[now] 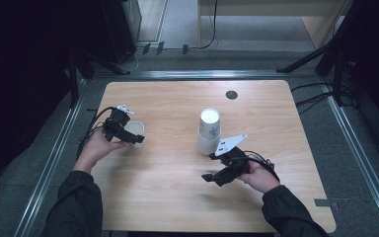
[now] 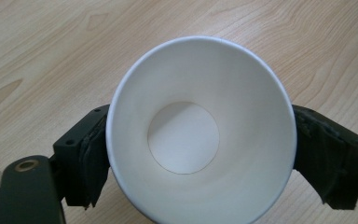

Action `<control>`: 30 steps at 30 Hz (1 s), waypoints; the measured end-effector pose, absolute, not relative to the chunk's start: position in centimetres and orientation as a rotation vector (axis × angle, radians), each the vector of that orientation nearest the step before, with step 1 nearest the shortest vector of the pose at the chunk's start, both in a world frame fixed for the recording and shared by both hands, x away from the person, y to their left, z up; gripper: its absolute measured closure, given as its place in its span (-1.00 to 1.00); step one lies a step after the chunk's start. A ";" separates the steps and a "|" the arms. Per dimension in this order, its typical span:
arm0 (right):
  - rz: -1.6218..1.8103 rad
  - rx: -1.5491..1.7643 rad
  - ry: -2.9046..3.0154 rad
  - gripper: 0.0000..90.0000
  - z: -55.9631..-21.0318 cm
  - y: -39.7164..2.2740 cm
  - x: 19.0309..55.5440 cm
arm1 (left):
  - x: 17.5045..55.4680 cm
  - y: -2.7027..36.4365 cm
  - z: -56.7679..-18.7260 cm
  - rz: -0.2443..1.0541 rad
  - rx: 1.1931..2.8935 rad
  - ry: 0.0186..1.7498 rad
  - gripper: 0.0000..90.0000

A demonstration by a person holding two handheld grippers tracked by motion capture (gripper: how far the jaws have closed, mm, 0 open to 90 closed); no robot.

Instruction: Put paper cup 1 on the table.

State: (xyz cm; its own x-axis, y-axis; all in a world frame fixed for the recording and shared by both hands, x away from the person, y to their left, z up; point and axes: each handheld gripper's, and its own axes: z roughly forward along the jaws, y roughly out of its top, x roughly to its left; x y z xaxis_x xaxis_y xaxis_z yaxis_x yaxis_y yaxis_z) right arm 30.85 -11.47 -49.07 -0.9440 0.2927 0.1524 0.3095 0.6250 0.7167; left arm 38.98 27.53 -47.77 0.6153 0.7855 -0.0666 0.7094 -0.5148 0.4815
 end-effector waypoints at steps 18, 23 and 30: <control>-1.325 -0.548 -2.800 -0.58 -48.0 -13.1 31.2 | 37.6 29.5 -44.3 0.250 2.232 1.195 -0.71; -1.346 -0.568 -2.791 -0.58 -47.6 -13.7 31.3 | 37.3 29.4 -43.4 0.257 2.222 1.184 -0.71; -1.343 -0.589 -2.789 -0.62 -46.9 -14.6 31.6 | 37.1 28.8 -42.9 0.240 2.208 1.159 -0.70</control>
